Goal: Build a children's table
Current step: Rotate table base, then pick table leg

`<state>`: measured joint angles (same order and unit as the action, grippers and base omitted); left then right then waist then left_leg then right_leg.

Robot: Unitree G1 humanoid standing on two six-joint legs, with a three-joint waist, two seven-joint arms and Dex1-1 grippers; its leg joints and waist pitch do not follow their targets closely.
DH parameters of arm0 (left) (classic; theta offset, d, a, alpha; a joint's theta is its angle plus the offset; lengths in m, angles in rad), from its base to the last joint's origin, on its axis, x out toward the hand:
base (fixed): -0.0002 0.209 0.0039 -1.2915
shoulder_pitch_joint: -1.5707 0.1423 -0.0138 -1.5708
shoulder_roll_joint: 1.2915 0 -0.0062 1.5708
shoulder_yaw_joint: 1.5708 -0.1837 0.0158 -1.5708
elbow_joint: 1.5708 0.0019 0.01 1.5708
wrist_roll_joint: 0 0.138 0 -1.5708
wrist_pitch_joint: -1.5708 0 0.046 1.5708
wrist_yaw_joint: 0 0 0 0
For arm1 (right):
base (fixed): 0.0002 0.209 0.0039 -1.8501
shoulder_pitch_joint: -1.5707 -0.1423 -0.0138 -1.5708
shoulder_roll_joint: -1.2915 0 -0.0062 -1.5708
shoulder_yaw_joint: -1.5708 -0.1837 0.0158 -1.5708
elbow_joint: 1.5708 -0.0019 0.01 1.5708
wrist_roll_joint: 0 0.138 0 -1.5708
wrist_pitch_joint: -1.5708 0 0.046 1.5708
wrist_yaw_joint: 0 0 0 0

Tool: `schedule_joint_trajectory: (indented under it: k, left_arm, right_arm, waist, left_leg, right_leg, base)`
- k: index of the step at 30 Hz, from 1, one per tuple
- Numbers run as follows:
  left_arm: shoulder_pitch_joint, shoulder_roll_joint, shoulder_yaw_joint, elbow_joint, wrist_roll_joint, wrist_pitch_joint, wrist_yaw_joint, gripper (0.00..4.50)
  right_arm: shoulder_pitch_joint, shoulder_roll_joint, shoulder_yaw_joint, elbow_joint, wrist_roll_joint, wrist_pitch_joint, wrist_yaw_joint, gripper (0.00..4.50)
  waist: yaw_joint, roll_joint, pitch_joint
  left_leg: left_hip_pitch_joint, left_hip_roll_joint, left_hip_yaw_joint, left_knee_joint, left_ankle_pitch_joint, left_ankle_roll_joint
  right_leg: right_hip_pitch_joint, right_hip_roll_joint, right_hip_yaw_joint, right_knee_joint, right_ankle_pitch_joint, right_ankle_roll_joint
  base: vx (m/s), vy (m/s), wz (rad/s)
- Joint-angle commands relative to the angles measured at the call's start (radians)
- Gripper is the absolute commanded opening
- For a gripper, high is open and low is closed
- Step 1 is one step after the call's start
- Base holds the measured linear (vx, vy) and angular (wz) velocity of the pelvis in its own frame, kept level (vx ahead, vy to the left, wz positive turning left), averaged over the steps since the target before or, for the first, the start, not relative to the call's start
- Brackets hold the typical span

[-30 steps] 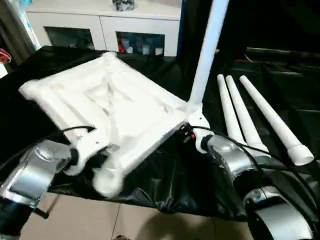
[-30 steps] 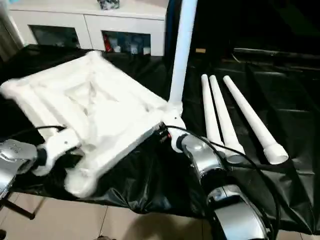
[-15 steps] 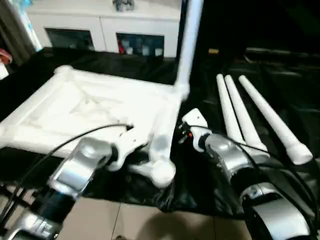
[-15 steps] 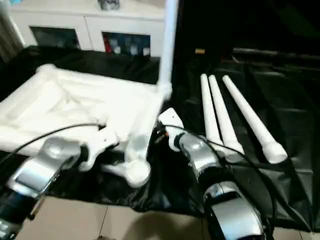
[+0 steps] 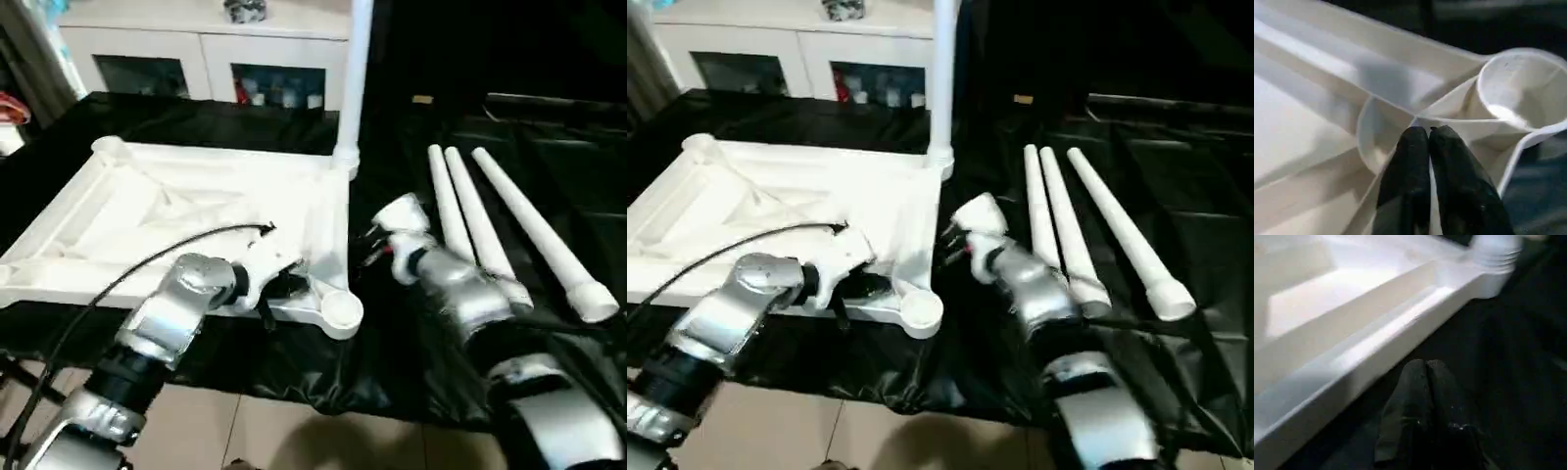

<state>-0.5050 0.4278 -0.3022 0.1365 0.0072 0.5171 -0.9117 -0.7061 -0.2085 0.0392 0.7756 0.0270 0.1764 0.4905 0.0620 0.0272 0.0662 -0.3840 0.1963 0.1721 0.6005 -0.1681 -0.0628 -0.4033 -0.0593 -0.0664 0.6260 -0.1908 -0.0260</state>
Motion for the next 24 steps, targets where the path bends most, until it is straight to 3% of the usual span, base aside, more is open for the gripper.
schedule_joint_trajectory:
  k: [1, 2, 3, 4, 6, 8, 9, 13, 17, 24]
  left_arm:
    - [0.017, 0.014, 0.029, -0.054, -0.014, 0.014, 0.001, 0.70]
    - [0.017, 0.014, 0.031, -0.056, -0.015, 0.013, 0.002, 0.74]
    - [0.019, 0.008, 0.052, -0.071, -0.025, 0.012, 0.019, 0.75]
    - [0.019, 0.005, 0.061, -0.077, -0.031, 0.013, 0.024, 0.75]
    - [0.018, -0.011, 0.089, -0.094, -0.054, 0.010, 0.039, 1.10]
    - [0.023, -0.033, 0.115, -0.124, -0.091, 0.015, 0.049, 1.16]
    - [0.025, -0.036, 0.118, -0.131, -0.099, 0.018, 0.049, 1.43]
    - [0.057, -0.046, 0.111, -0.193, -0.122, 0.037, 0.044, 1.64]
    - [0.072, -0.048, 0.102, -0.216, -0.128, 0.047, 0.041, 2.01]
    - [0.086, -0.050, 0.086, -0.238, -0.143, 0.070, 0.049, 2.51]
  right_arm:
    - [0.005, -0.027, -0.039, -0.063, 0.032, 0.064, -0.001, 0.37]
    - [0.005, -0.029, -0.042, -0.067, 0.033, 0.068, -0.002, 0.40]
    - [0.005, -0.045, -0.055, -0.087, 0.033, 0.092, -0.018, 0.49]
    - [0.004, -0.050, -0.058, -0.093, 0.031, 0.100, -0.026, 0.49]
    - [0.006, -0.064, -0.072, -0.116, 0.023, 0.137, -0.053, 0.79]
    - [0.016, -0.083, -0.087, -0.156, 0.009, 0.209, -0.098, 0.87]
    - [0.019, -0.087, -0.089, -0.165, 0.005, 0.221, -0.108, 1.14]
    - [0.046, -0.105, -0.118, -0.225, 0.010, 0.339, -0.163, 1.33]
    - [0.053, -0.112, -0.141, -0.247, 0.017, 0.390, -0.188, 1.69]
    - [0.061, -0.121, -0.150, -0.264, 0.016, 0.435, -0.223, 2.20]
  waist:
    - [0.001, 0.002, -0.079]
    - [0.003, 0.003, -0.080]
    - [0.002, -0.003, -0.077]
    - [0.003, 0.000, -0.078]
    - [0.003, -0.006, -0.078]
    - [0.003, -0.009, -0.078]
    - [0.003, -0.009, -0.078]
    - [0.002, -0.010, -0.079]
    - [-0.002, -0.009, -0.076]
    - [-0.003, -0.010, -0.079]
  left_leg:
    - [0.017, 0.029, -0.008, -0.064, -0.179, 0.020]
    - [0.017, 0.028, -0.008, -0.063, -0.177, 0.021]
    - [0.017, 0.027, -0.005, -0.063, -0.184, 0.020]
    - [0.017, 0.027, -0.006, -0.063, -0.181, 0.016]
    - [0.015, 0.025, -0.006, -0.062, -0.165, 0.012]
    - [0.015, 0.024, -0.005, -0.061, -0.153, 0.015]
    - [0.014, 0.024, -0.005, -0.062, -0.146, 0.014]
    - [0.014, 0.023, -0.004, -0.060, -0.139, 0.019]
    - [0.015, 0.022, -0.004, -0.061, -0.166, 0.007]
    - [0.015, 0.021, -0.003, -0.059, -0.146, 0.006]
  right_leg:
    - [0.061, -0.069, 0.049, -0.065, -0.077, -0.244]
    - [0.061, -0.071, 0.049, -0.066, -0.083, -0.242]
    - [0.058, -0.070, 0.049, -0.072, -0.112, -0.235]
    - [0.058, -0.071, 0.048, -0.071, -0.128, -0.229]
    - [0.060, -0.071, 0.049, -0.070, -0.133, -0.224]
    - [0.059, -0.070, 0.049, -0.071, -0.135, -0.219]
    - [0.060, -0.069, 0.049, -0.071, -0.132, -0.216]
    - [0.058, -0.068, 0.049, -0.072, -0.131, -0.205]
    - [0.055, -0.067, 0.048, -0.079, -0.190, -0.185]
    - [0.056, -0.065, 0.049, -0.075, -0.153, -0.186]
  base:
    - [0.000, 0.000, 0.00]
    - [0.000, 0.000, 0.00]
    - [0.000, 0.000, 0.00]
    - [0.000, 0.000, 0.00]
    - [0.000, 0.000, 0.00]
    - [0.000, 0.000, 0.00]
    - [0.000, 0.000, 0.00]
    - [0.000, 0.000, 0.00]
    - [0.000, 0.000, 0.00]
    - [0.000, 0.000, 0.00]
